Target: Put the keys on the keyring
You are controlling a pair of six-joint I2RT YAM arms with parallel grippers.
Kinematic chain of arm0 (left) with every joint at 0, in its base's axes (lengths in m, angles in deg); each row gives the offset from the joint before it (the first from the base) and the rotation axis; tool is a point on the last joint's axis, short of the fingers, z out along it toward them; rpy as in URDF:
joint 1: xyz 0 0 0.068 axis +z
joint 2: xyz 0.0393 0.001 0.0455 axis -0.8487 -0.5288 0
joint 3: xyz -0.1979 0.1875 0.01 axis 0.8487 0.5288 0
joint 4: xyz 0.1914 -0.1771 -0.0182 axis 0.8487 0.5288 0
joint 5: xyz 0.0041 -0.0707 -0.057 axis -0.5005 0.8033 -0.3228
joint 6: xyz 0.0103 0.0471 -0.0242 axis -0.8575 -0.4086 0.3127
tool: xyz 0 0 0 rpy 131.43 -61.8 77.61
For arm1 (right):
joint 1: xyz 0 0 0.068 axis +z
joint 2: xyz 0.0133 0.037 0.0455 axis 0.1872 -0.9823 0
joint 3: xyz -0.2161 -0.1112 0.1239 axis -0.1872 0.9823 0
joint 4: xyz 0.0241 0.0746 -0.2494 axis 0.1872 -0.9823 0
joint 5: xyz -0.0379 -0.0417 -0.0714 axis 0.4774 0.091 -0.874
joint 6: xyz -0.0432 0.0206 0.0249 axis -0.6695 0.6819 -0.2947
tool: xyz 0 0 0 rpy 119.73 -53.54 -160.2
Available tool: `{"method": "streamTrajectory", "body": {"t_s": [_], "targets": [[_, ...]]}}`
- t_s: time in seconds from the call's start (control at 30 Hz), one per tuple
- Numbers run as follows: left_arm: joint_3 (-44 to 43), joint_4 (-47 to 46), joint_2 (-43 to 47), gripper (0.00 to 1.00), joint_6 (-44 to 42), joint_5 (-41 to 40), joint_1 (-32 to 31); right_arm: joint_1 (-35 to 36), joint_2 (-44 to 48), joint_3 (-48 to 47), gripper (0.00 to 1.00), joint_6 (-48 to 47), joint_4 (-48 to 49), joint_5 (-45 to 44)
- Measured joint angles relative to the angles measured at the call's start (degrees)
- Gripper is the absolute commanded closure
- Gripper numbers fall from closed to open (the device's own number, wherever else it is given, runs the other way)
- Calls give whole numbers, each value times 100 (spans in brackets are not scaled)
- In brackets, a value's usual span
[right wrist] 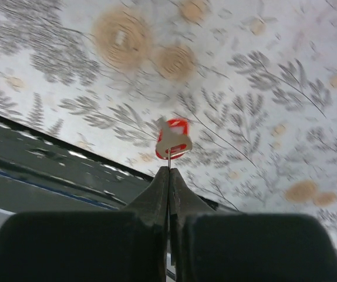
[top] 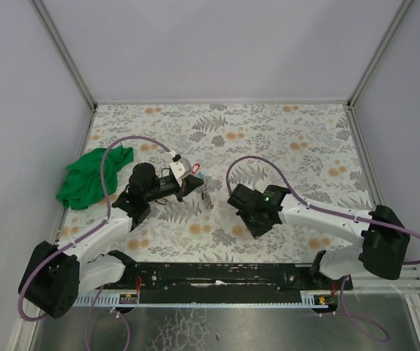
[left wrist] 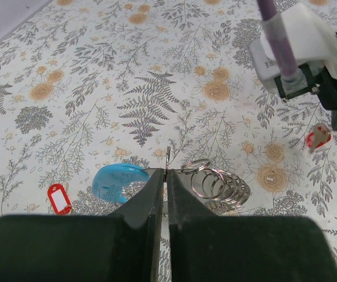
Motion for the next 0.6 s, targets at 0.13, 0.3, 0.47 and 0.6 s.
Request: {"method": "streamTrajectory", "body": {"t_s": [0.13, 0.3, 0.47, 0.6], "targets": [[0, 13, 48, 100, 0, -2, 0, -295, -225, -109, 99, -199, -531, -129], [0, 39, 116, 100, -2, -17, -2, -938, -1178, -407, 97, -822, -595, -46], [0, 79, 162, 100, -13, -48, -11, -1287, -2415, -1200, 94, -1504, -470, 57], [0, 175, 184, 100, -37, -68, -42, -1504, -3134, -1906, 82, -1884, -310, 122]]}}
